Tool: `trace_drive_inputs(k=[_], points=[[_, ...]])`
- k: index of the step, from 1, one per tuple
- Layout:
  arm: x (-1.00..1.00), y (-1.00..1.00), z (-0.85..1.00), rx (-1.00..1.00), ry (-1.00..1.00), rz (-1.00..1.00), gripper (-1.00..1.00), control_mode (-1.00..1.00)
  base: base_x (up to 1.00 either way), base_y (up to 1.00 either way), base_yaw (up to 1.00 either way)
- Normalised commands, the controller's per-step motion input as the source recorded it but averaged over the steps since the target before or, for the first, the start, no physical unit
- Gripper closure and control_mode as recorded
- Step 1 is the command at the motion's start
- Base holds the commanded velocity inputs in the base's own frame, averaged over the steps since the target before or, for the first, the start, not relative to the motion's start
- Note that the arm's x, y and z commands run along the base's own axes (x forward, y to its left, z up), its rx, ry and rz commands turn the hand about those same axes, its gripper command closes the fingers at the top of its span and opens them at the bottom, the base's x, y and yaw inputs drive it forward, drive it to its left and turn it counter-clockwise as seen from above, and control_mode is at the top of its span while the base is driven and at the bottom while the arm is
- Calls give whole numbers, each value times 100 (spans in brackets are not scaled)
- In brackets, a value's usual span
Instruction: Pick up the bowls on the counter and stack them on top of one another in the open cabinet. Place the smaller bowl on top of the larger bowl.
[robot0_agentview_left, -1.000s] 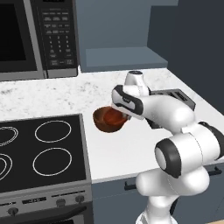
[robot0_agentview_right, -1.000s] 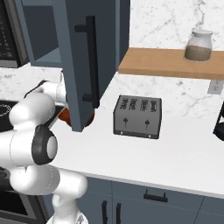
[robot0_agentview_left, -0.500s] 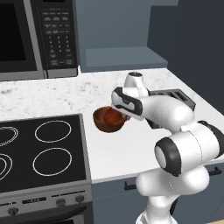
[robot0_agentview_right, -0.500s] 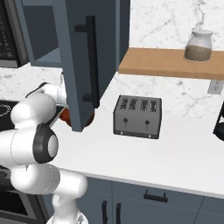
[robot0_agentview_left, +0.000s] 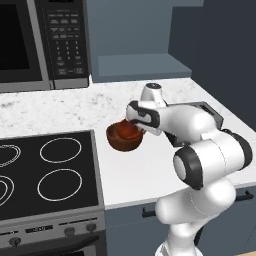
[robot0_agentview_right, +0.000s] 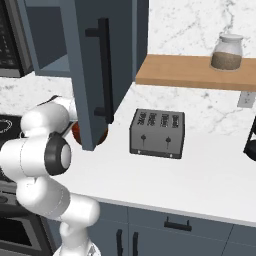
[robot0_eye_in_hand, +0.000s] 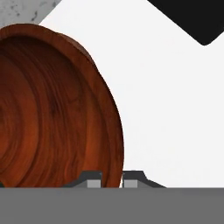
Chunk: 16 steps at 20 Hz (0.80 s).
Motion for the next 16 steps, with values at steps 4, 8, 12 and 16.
trace_drive_inputs(k=[4,8,12,16], points=[[12,1,0,0,0,0,100,-100,0,0,0],[3,5,-23,0,1,0,100,-100,0,0,0],[9,3,-33,0,0,0,100,-100,0,0,0],[9,0,-14,0,0,0,100,-100,0,0,0]])
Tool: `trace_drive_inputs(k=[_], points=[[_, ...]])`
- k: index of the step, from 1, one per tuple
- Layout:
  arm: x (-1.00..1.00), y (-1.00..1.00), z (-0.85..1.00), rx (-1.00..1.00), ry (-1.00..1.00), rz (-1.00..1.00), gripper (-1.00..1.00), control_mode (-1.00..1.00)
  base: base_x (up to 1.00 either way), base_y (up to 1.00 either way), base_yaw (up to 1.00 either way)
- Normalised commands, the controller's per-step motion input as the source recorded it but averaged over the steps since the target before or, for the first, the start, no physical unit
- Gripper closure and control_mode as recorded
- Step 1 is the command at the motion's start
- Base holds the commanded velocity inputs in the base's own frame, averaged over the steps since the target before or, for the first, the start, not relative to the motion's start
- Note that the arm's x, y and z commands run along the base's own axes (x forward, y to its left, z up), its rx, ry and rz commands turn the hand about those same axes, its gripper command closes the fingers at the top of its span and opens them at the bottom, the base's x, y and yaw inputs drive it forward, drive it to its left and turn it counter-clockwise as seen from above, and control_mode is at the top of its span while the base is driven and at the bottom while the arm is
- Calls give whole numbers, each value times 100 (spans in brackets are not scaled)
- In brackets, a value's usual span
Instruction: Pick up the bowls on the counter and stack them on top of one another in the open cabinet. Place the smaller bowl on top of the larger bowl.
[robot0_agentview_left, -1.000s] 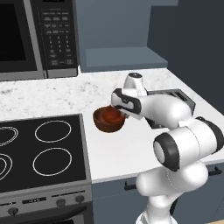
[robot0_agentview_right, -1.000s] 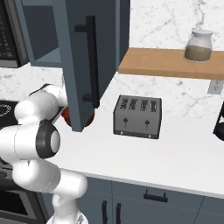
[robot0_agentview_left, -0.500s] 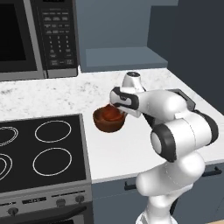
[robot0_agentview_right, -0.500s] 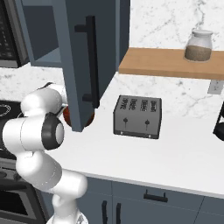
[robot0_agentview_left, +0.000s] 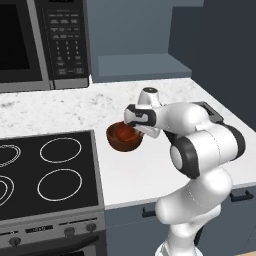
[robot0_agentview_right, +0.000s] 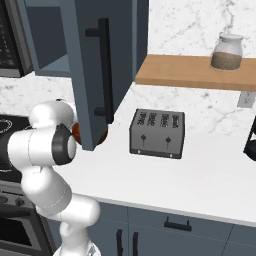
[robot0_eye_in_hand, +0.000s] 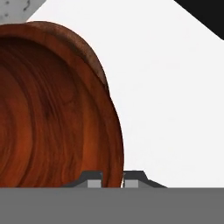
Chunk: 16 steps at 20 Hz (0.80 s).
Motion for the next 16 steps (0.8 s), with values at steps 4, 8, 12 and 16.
trace_drive_inputs(k=[4,8,12,16], points=[[16,3,0,0,0,0,100,-100,0,0,0],[25,12,0,0,0,0,100,-100,0,0,0],[24,10,-3,0,0,0,100,-100,0,0,0],[18,2,-17,0,0,0,100,-100,0,0,0]])
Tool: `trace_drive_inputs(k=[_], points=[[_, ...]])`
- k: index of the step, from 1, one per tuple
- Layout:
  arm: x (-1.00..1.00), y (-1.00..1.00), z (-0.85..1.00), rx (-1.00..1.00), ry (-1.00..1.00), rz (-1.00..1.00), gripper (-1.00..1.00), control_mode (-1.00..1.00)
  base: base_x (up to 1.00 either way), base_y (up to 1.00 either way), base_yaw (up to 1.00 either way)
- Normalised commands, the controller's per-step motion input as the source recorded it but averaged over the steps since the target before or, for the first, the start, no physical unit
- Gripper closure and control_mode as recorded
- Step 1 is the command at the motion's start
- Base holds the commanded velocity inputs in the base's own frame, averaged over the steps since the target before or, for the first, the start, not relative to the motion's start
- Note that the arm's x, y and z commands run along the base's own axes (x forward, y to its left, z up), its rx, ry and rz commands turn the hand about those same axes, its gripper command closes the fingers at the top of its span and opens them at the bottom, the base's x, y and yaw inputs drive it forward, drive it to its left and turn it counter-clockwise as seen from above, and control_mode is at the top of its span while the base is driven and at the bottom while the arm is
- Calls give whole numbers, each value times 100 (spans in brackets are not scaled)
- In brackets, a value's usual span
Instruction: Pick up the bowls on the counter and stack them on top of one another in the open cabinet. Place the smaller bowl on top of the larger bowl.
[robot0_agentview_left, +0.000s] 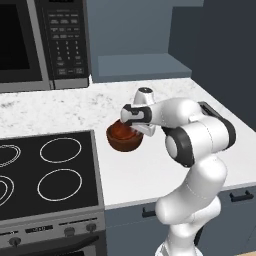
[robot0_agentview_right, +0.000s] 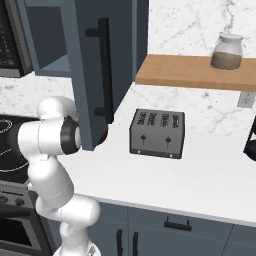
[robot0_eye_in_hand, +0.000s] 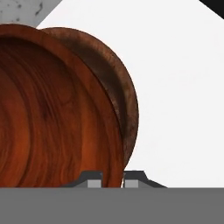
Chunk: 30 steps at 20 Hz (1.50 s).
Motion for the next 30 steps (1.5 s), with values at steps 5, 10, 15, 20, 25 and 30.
trace_drive_inputs(k=[5,10,15,20,25,30], points=[[2,0,-19,0,0,-2,100,-100,0,0,0],[0,0,-8,0,0,-1,100,-100,0,0,0],[0,-1,0,0,0,-1,-100,-100,0,0,0],[0,0,0,0,0,0,-100,-100,0,0,0],[-3,0,5,0,-1,0,-100,-100,0,0,0],[-37,-3,25,0,-12,0,-100,-100,0,0,0]])
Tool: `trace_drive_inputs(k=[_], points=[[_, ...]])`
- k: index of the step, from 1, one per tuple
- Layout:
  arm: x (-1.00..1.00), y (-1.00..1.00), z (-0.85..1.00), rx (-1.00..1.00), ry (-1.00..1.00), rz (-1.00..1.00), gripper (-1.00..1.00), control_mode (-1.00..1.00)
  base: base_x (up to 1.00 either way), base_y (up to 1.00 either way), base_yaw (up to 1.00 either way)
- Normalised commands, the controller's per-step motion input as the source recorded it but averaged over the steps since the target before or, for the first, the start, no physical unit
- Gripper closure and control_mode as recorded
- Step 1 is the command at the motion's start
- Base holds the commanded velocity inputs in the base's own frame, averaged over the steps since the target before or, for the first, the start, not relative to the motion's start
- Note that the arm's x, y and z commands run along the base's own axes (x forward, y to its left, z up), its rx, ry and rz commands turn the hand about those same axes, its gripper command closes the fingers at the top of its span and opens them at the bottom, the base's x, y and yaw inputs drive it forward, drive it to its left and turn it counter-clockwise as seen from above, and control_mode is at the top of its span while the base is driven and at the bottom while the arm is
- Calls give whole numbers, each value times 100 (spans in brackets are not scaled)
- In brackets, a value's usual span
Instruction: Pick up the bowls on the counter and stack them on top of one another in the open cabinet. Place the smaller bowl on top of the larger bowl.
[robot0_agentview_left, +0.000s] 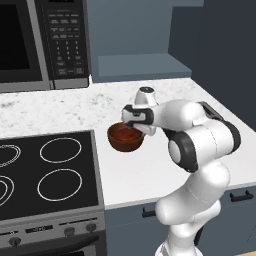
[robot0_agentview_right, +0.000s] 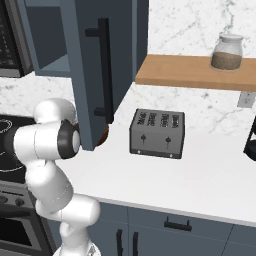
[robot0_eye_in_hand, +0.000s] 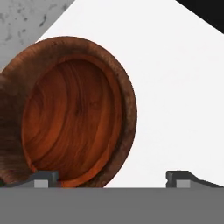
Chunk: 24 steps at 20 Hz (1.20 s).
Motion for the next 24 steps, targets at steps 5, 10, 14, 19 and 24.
trace_drive_inputs(k=[5,10,14,19,24], points=[[-19,-17,4,-4,1,0,-100,-100,0,0,0],[5,-13,-9,-2,9,-6,-100,-100,0,0,0],[41,1,0,-5,16,-2,-100,-100,0,0,0],[35,2,-14,-5,19,-1,-100,-100,0,0,0],[-6,-3,-6,0,2,-4,-100,-100,0,0,0]])
